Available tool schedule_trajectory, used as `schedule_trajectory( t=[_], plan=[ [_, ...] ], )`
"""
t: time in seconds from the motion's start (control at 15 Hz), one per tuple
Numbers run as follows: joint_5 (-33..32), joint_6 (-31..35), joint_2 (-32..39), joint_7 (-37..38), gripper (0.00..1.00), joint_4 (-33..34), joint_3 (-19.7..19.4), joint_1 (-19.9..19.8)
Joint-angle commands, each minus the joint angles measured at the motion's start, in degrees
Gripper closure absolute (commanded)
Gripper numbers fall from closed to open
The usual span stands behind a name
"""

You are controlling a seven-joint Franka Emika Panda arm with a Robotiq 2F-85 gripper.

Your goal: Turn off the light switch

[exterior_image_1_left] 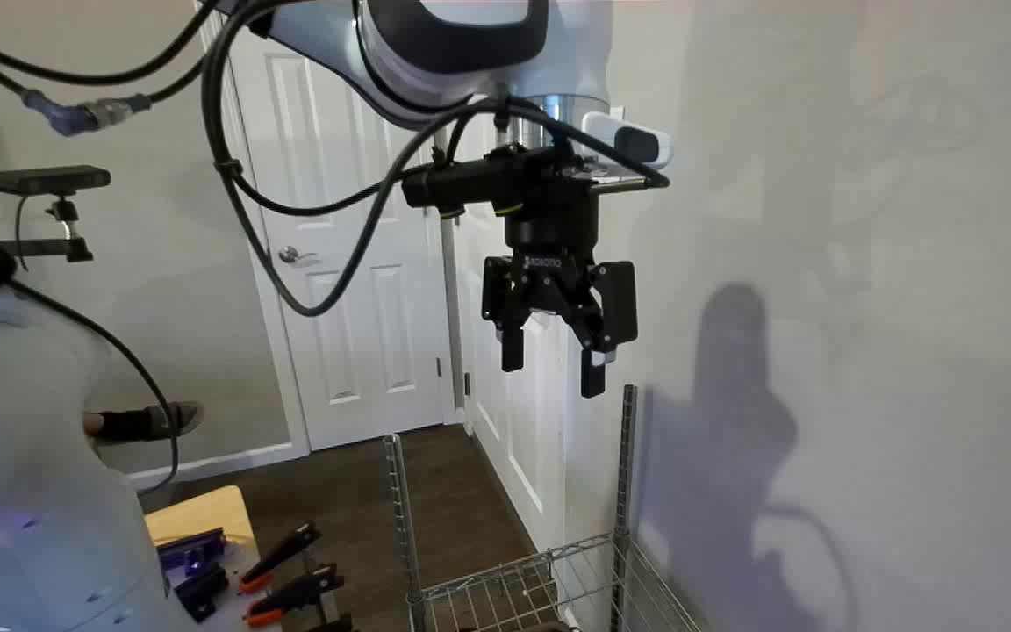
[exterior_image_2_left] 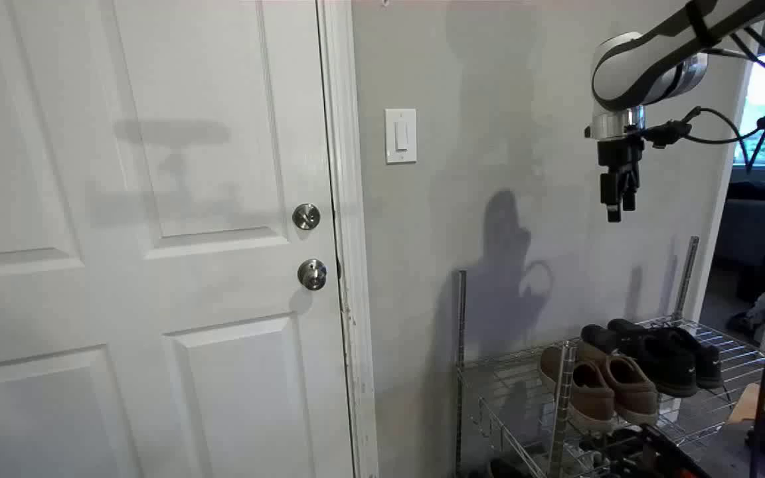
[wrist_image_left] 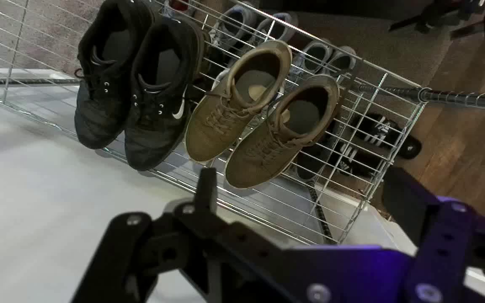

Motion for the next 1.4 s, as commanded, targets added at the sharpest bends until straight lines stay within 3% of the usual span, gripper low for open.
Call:
schedule_trajectory(
  t=[0.0, 1.07, 1.13, 1.2, 1.33],
  plan=[
    [0.13, -0.07, 0.04, -0.09, 0.00, 0.07, 0.27, -0.28],
    [0.12, -0.07, 0.04, -0.09, 0.00, 0.07, 0.27, -0.28],
    [0.12, -0.07, 0.04, -0.09, 0.25, 0.07, 0.27, -0.28],
    [0.01, 0.76, -0.11, 0.14, 0.26, -0.19, 0.23, -0.35],
    [0.34, 2.06, -0.06, -0.08, 0.40, -0.62, 0.00, -0.25]
  ],
)
